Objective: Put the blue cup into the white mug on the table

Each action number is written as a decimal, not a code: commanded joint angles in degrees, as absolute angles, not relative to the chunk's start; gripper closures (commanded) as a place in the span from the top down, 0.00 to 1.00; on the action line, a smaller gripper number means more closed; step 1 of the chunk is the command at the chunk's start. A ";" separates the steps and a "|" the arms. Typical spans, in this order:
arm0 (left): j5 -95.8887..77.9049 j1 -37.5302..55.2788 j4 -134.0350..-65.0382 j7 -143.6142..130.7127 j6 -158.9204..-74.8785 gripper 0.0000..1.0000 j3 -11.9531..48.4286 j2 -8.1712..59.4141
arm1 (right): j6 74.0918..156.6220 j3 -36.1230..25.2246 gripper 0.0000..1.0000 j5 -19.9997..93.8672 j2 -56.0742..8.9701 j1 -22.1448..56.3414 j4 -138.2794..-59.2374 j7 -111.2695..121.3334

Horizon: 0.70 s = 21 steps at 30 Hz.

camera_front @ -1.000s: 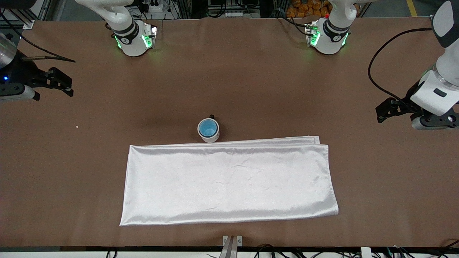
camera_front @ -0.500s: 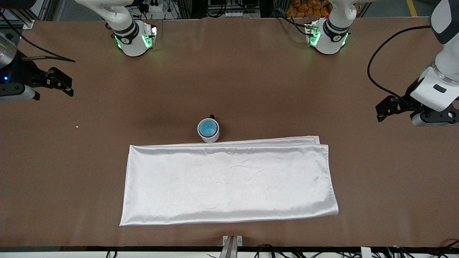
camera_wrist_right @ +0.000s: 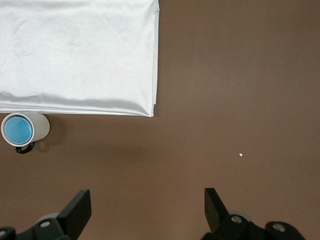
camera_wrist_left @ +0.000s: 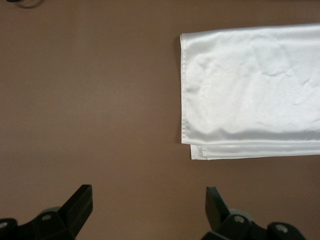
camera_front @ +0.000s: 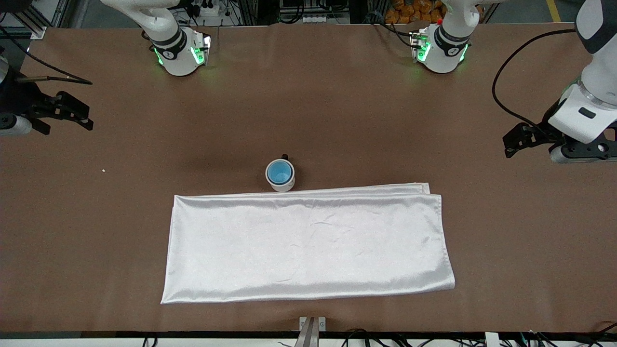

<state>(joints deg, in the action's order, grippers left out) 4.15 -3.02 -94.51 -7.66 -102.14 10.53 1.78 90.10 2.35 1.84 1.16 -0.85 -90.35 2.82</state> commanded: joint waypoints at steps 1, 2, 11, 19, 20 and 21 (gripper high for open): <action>2.55 -3.34 -94.75 -5.63 -100.99 1.00 10.37 0.09 | 89.38 2.46 1.00 3.16 1.32 -1.23 -90.00 1.76; 2.55 -3.34 -94.66 -5.71 -100.99 1.00 10.37 0.09 | 89.30 2.46 1.00 3.16 1.32 -1.32 -90.00 1.76; 2.46 -3.25 -92.46 -5.71 -98.53 1.00 10.55 0.09 | 88.95 2.46 1.00 3.16 1.32 -1.23 -90.00 1.85; 2.46 -3.16 -90.44 -6.50 -95.63 1.00 10.46 -0.09 | 89.03 2.46 1.00 3.16 1.23 -1.23 -90.00 1.85; 2.46 -3.16 -90.09 -6.59 -95.19 1.00 10.46 0.00 | 89.03 2.46 1.00 3.08 1.23 -1.23 -90.00 1.85; 2.46 -3.16 -90.00 -6.59 -95.01 1.00 10.37 0.00 | 89.03 2.46 1.00 3.08 1.14 -1.23 -90.00 1.85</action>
<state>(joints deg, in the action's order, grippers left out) 3.89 -2.97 -91.96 -7.65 -97.99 10.60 0.46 89.65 2.33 1.98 1.15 -0.85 -90.35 2.61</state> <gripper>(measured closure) 0.000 0.000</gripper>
